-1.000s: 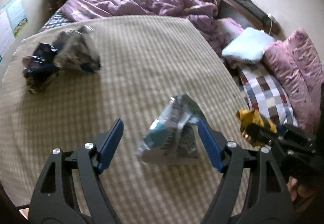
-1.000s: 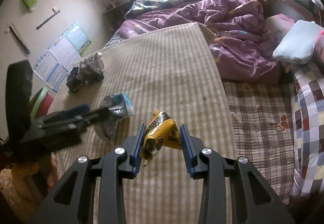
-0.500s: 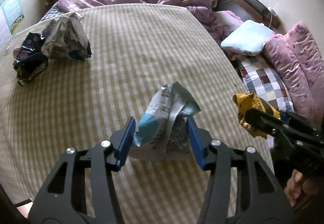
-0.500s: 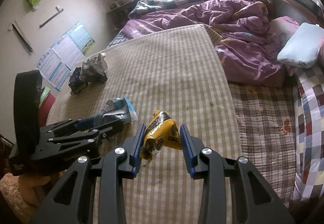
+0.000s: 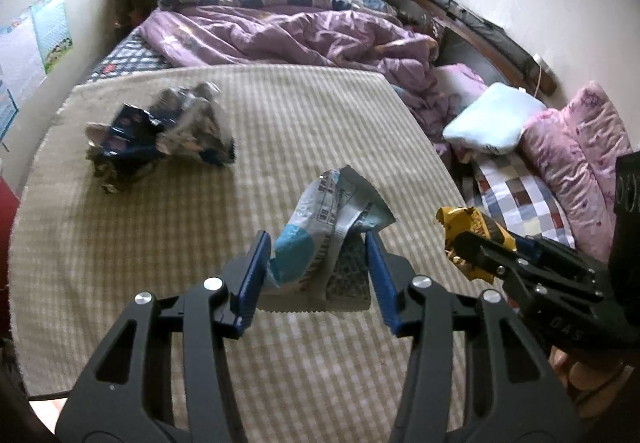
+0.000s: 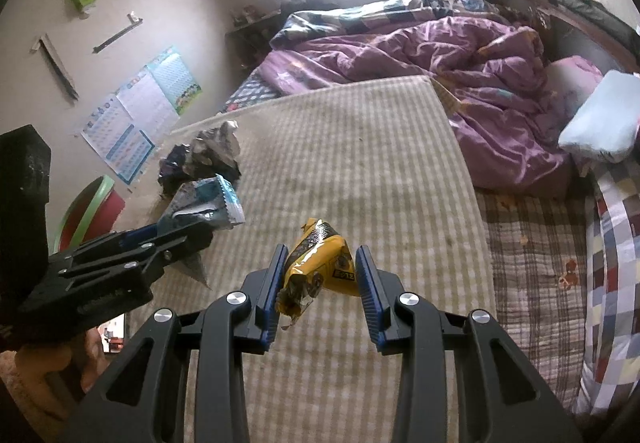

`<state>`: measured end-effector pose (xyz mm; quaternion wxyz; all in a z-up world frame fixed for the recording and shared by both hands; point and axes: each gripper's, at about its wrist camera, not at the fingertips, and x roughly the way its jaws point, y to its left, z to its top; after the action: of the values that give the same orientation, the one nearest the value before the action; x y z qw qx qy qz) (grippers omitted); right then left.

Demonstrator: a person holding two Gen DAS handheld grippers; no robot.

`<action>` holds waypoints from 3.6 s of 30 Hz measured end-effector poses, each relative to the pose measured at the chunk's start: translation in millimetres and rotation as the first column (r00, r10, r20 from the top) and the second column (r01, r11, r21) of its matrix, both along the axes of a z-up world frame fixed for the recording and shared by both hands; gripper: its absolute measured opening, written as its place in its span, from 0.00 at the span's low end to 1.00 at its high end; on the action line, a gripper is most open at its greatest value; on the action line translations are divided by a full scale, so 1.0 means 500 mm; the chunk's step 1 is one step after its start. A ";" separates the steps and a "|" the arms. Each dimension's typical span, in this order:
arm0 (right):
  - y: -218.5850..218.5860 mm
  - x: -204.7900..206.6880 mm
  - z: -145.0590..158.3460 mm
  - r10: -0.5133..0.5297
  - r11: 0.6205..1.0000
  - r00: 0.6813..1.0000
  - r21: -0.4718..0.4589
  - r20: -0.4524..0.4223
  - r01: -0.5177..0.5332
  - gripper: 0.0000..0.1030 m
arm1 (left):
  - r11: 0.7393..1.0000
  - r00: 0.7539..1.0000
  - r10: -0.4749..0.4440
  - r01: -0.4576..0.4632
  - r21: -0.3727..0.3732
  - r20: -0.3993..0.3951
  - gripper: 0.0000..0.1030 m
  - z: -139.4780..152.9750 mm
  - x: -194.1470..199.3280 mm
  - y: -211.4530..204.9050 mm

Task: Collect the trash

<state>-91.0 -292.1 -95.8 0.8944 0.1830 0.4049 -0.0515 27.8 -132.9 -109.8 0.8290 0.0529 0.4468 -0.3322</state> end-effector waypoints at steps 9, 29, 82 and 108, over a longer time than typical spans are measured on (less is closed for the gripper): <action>0.036 0.024 0.042 0.028 0.999 0.997 -0.018 0.068 -0.027 0.35 | 0.997 0.996 0.070 -0.069 -0.020 0.062 0.45 0.039 0.007 0.049; 0.117 0.076 0.064 0.109 0.993 0.989 -0.045 0.102 -0.105 0.35 | 0.987 0.981 0.160 -0.158 -0.028 0.109 0.45 0.066 0.027 0.141; 0.569 0.273 0.091 0.253 0.966 0.960 -0.088 0.120 -0.243 0.35 | 0.950 0.942 0.313 -0.308 -0.057 0.124 0.45 0.078 0.175 0.608; 0.740 0.410 0.070 0.385 0.923 0.917 -0.067 0.102 -0.380 0.36 | 0.911 0.909 0.413 -0.412 -0.021 0.062 0.45 0.018 0.249 0.744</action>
<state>114.1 77.9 -60.8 0.9125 0.0826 0.3804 0.1255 152.3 239.0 -100.6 0.8948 -0.0350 0.4194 -0.1494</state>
